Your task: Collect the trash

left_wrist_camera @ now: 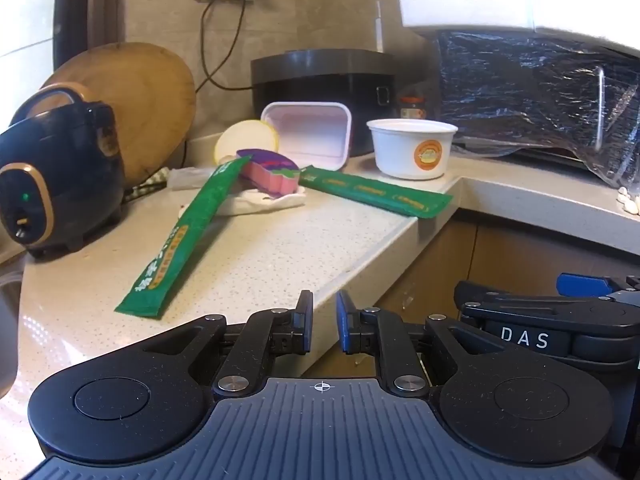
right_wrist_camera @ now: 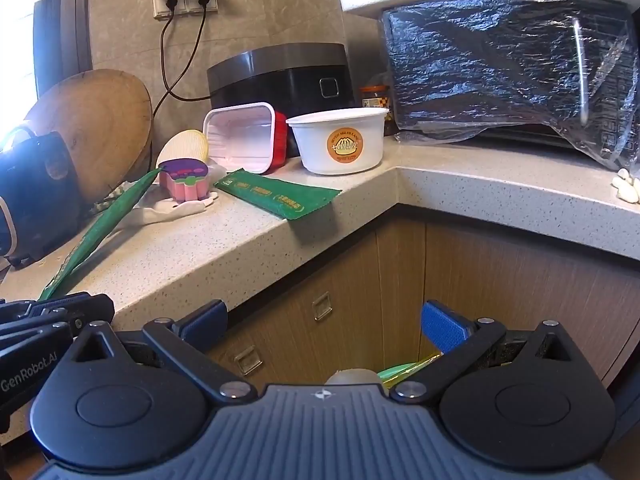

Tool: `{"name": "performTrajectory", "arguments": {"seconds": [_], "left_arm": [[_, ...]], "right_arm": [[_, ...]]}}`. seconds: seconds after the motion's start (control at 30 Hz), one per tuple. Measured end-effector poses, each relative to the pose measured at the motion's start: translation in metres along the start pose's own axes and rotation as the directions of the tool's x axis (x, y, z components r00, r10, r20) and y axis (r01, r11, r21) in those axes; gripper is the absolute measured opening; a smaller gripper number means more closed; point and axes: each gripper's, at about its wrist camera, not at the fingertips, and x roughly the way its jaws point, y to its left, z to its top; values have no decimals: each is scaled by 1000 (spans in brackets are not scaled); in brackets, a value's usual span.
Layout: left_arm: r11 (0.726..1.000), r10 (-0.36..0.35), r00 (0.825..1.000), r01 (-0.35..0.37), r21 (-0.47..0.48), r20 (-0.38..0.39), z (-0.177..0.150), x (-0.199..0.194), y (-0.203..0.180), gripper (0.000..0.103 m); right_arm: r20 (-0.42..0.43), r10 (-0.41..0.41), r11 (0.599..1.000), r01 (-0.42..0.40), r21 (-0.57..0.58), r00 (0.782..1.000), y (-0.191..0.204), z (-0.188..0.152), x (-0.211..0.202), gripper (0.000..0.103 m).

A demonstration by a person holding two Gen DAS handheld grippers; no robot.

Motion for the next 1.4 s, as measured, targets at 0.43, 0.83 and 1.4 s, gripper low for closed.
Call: {"name": "performTrajectory", "arguments": {"seconds": [0.43, 0.83, 1.4], "left_arm": [[1000, -14, 1000, 14, -4, -3, -1, 1, -4, 17], [1000, -19, 1000, 19, -6, -5, -2, 0, -4, 17], [1000, -17, 1000, 17, -8, -8, -1, 0, -3, 17]], "right_arm": [[6, 7, 1000, -7, 0, 1000, 4, -3, -1, 103], [-11, 6, 1000, -6, -17, 1000, -1, -3, 0, 103], [4, 20, 1000, -20, 5, 1000, -2, -6, 2, 103]]}}
